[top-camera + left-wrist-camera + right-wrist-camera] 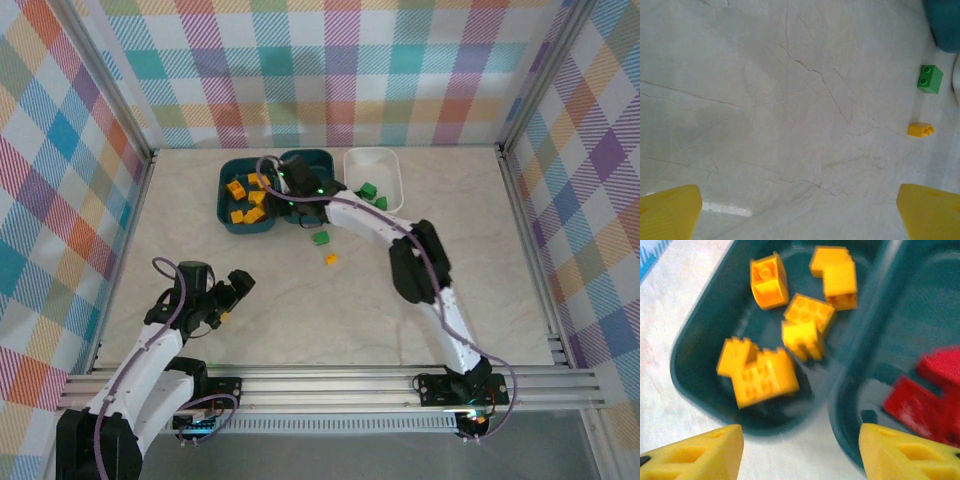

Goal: Sort the legos into containers by color

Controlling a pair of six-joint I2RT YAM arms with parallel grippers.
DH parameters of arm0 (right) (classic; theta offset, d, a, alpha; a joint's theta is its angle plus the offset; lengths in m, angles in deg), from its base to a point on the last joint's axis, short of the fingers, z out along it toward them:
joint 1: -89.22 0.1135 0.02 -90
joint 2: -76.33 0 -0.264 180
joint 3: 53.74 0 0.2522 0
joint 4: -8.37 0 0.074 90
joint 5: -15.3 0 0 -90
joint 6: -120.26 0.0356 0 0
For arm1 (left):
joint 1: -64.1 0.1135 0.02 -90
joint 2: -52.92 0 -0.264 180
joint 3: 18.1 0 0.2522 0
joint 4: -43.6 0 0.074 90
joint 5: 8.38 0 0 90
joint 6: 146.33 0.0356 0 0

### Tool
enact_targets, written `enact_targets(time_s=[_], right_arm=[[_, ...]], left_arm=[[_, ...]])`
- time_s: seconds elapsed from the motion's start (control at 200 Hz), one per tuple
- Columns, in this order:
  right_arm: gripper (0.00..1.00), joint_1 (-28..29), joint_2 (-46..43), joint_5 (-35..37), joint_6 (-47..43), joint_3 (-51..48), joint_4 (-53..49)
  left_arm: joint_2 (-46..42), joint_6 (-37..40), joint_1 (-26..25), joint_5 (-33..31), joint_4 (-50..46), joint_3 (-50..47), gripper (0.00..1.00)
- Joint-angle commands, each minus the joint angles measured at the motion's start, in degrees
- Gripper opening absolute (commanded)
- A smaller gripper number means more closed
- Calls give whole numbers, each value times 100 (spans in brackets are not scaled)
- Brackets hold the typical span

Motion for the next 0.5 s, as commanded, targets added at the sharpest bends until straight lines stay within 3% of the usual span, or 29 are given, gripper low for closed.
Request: enact_targets(time_s=[0.0, 0.26, 0.38, 0.495], right_arm=[[62, -15, -1135, 471, 37, -1596, 912], [68, -15, -1948, 706, -104, -3749, 466], [68, -15, -1899, 609, -126, -4083, 544], [68, -15, -1668, 703, -221, -4015, 480]], left_arm=[[7, -240, -165, 93, 357, -255, 100], [931, -465, -1369, -435, 1377, -69, 100], [1690, -413, -2060, -737, 1644, 344, 100], [2357, -378, -2415, -790, 1750, 701, 100]])
